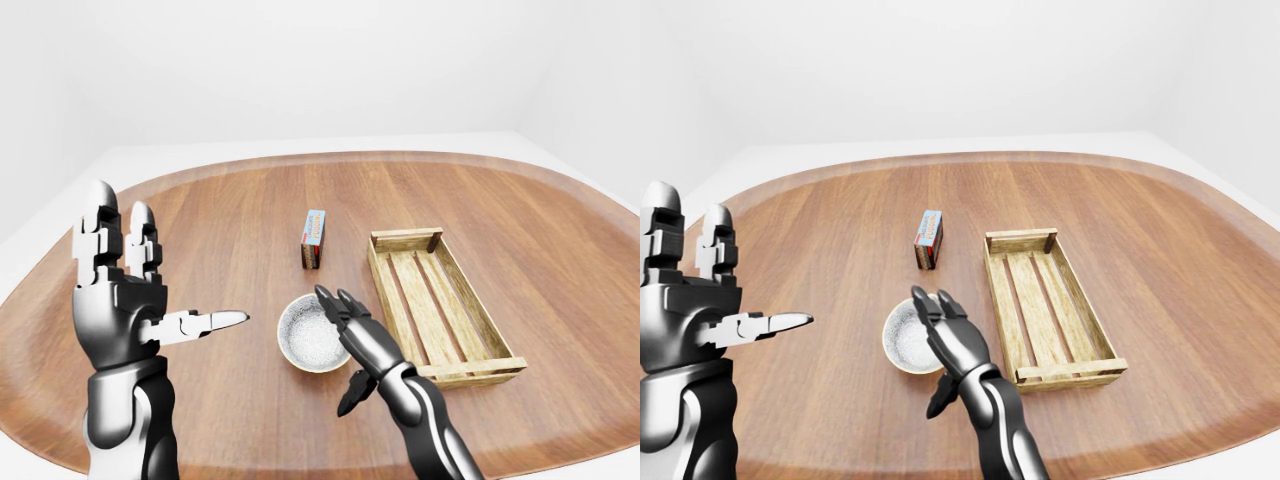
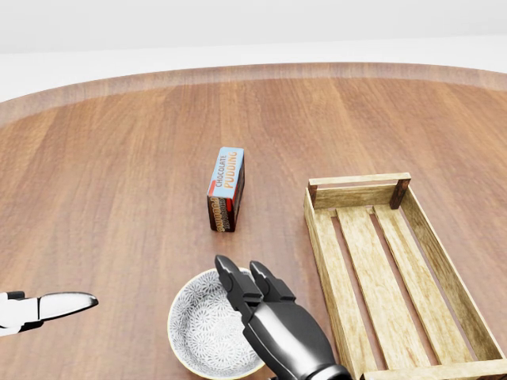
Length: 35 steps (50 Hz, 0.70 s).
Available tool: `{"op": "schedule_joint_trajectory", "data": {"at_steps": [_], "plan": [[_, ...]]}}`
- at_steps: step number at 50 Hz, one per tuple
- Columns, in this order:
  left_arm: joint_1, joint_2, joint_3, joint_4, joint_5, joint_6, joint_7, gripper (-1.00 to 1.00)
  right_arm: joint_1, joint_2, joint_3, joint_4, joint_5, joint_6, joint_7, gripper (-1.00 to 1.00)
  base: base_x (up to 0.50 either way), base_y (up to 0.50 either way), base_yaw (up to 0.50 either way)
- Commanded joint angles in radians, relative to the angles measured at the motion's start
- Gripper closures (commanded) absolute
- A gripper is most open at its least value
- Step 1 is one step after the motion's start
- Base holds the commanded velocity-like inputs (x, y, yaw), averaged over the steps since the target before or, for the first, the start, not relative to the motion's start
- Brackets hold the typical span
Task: Pick up the bowl on the left and put it in the tray.
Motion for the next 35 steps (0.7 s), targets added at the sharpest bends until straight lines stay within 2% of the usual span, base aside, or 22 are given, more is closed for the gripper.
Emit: {"op": "schedule_joint_trajectory", "data": {"at_steps": [1,16,35], "plan": [[0.002,-0.001,-0.001,-0.005,0.0,0.0,0.001,-1.0,-0.011,0.006,-0.005,0.041,0.012,0.0,-0.004,-1.0,0.0,0.0,0.0],[-0.003,0.001,0.001,0.0,-0.001,0.0,0.002,-1.0,-0.05,0.017,-0.043,0.16,0.043,0.0,-0.026,-1.0,0.0,0.0,0.0],[0.0,0.0,0.0,0.006,0.001,0.0,-0.001,-1.0,-0.063,0.024,-0.047,0.219,0.041,0.0,-0.035,-1.0,0.0,0.0,0.0]]}}
